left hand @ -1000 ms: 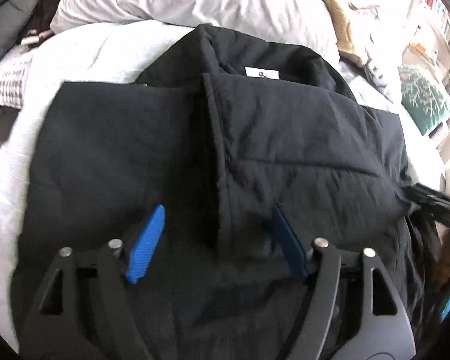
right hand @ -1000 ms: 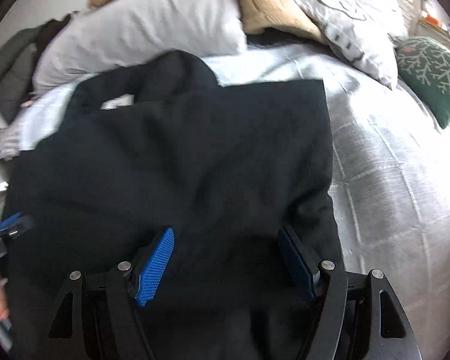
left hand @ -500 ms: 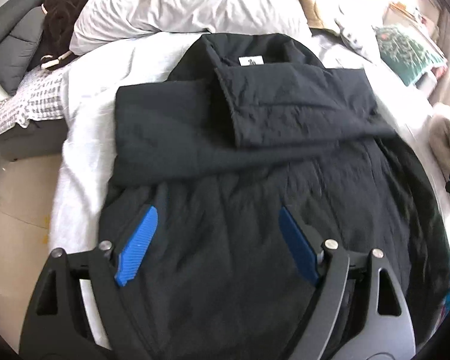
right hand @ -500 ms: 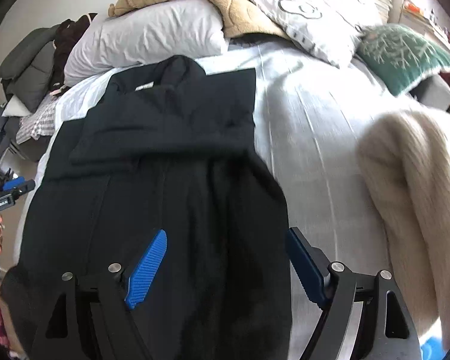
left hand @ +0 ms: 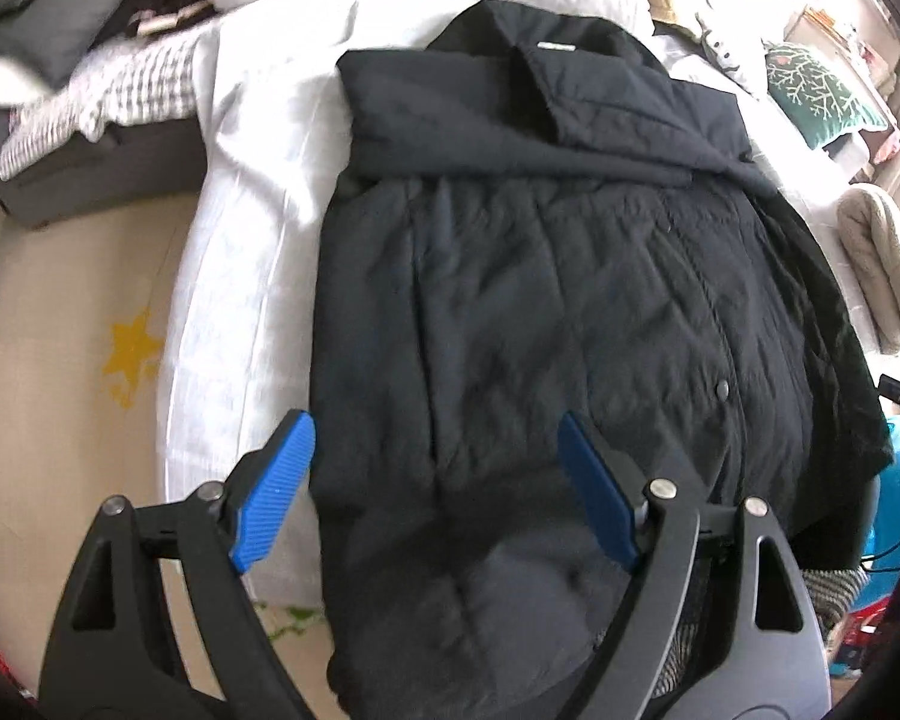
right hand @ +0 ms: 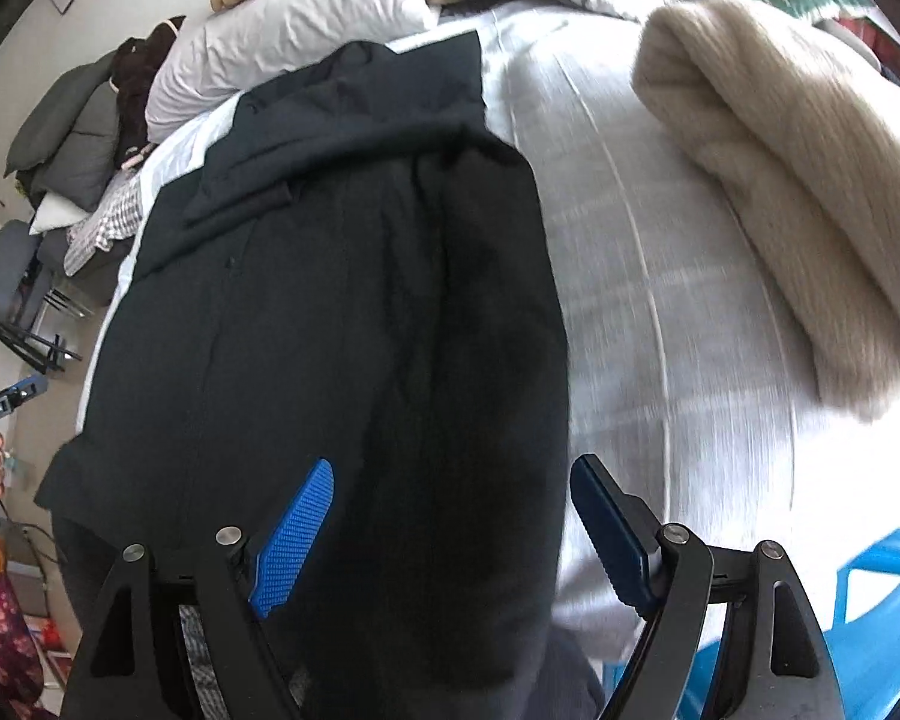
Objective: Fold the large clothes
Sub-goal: 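Grasp the coat's hem with the left gripper while the right gripper grasps the hem too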
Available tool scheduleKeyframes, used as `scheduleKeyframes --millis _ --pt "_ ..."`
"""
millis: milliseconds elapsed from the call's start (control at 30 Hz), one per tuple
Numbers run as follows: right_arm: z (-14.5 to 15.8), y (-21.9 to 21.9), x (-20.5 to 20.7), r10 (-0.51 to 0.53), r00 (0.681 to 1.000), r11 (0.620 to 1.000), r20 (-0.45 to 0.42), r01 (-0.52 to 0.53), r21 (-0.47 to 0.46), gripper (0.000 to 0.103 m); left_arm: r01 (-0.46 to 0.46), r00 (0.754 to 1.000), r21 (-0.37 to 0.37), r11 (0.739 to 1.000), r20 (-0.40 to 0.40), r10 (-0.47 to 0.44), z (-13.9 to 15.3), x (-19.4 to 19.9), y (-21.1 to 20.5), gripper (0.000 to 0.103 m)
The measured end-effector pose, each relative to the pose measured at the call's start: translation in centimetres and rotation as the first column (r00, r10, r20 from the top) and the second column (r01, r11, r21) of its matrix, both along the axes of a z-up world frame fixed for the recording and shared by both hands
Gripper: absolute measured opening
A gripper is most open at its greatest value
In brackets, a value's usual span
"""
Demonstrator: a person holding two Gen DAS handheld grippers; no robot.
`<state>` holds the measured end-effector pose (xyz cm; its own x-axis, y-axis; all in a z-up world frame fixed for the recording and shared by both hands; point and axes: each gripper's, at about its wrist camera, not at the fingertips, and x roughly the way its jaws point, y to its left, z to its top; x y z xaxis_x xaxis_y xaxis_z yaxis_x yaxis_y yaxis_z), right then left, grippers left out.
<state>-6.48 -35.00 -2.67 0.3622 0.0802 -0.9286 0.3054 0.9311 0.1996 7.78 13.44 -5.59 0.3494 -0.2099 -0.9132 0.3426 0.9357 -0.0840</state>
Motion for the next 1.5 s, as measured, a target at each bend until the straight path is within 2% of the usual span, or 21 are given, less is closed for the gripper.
scheduleKeyframes --millis 233,433,533,633,667,800,833,867,900,933,967,1200,1367,1500 --pt "-1.6 -0.2 -2.8 -0.023 0.999 0.998 -0.034 0.025 0.052 0.083 -0.07 0.987 -0.06 0.996 -0.15 0.06 -4.0 -0.8 4.2 0.083" --pt "-2.9 -0.8 -4.5 -0.061 0.997 0.99 -0.053 0.067 0.122 0.083 -0.13 0.954 -0.186 0.974 -0.292 0.071 -6.8 -2.1 6.5 0.083" --pt "-3.6 -0.7 -4.9 -0.068 0.996 0.978 -0.051 0.077 0.195 0.083 -0.134 0.941 -0.285 0.949 -0.337 0.031 -7.2 -3.1 6.9 0.076" --pt "-4.5 -0.5 -5.1 -0.079 0.995 0.958 -0.056 0.092 0.271 0.082 -0.131 0.94 -0.332 0.934 -0.342 0.01 -7.1 -4.0 6.9 0.062" --pt "-4.7 -0.2 -5.1 -0.08 0.995 0.955 -0.056 0.093 0.283 0.081 -0.132 0.942 -0.336 0.932 -0.336 0.012 -7.0 -4.3 6.9 0.055" --pt "-4.7 0.9 -4.8 -0.058 0.997 0.952 -0.045 0.068 0.298 0.056 -0.129 0.954 -0.348 0.928 -0.298 0.021 -6.5 -5.4 7.4 0.033" --pt "-4.6 1.1 -4.7 -0.057 0.997 0.956 -0.043 0.067 0.286 0.049 -0.121 0.959 -0.354 0.928 -0.283 0.018 -6.2 -5.6 7.3 0.03" --pt "-4.3 1.4 -4.7 -0.056 0.998 0.961 -0.041 0.065 0.269 0.042 -0.118 0.962 -0.353 0.928 -0.272 0.019 -6.0 -5.6 7.3 0.021" --pt "-4.1 1.6 -4.6 -0.051 0.998 0.962 -0.035 0.059 0.267 0.029 -0.112 0.967 -0.353 0.929 -0.256 0.02 -5.6 -5.8 7.1 0.015" --pt "-3.7 1.8 -4.6 -0.048 0.999 0.965 -0.021 0.051 0.258 0.015 -0.106 0.971 -0.355 0.929 -0.24 0.019 -5.2 -5.7 6.8 0.013" --pt "-3.1 2.0 -4.4 -0.044 0.999 0.97 -0.003 0.044 0.241 0.011 -0.098 0.976 -0.359 0.928 -0.216 0.019 -4.6 -5.6 6.5 0.011" --pt "2.2 2.7 -1.5 -0.033 0.99 0.979 0.14 0.004 0.203 0.008 -0.02 1.0 -0.396 0.918 -0.025 0.011 1.2 -3.7 3.9 0.01" --pt "6.6 2.1 2.1 -0.03 0.974 0.99 0.225 -0.003 0.144 0.008 0.013 0.998 -0.404 0.915 0.069 0.016 4.4 -0.8 2.2 0.01" --pt "9.0 1.0 5.3 -0.041 0.961 0.993 0.273 0.007 0.122 0.008 0.012 0.989 -0.398 0.917 0.14 0.048 6.5 3.0 1.2 0.01"
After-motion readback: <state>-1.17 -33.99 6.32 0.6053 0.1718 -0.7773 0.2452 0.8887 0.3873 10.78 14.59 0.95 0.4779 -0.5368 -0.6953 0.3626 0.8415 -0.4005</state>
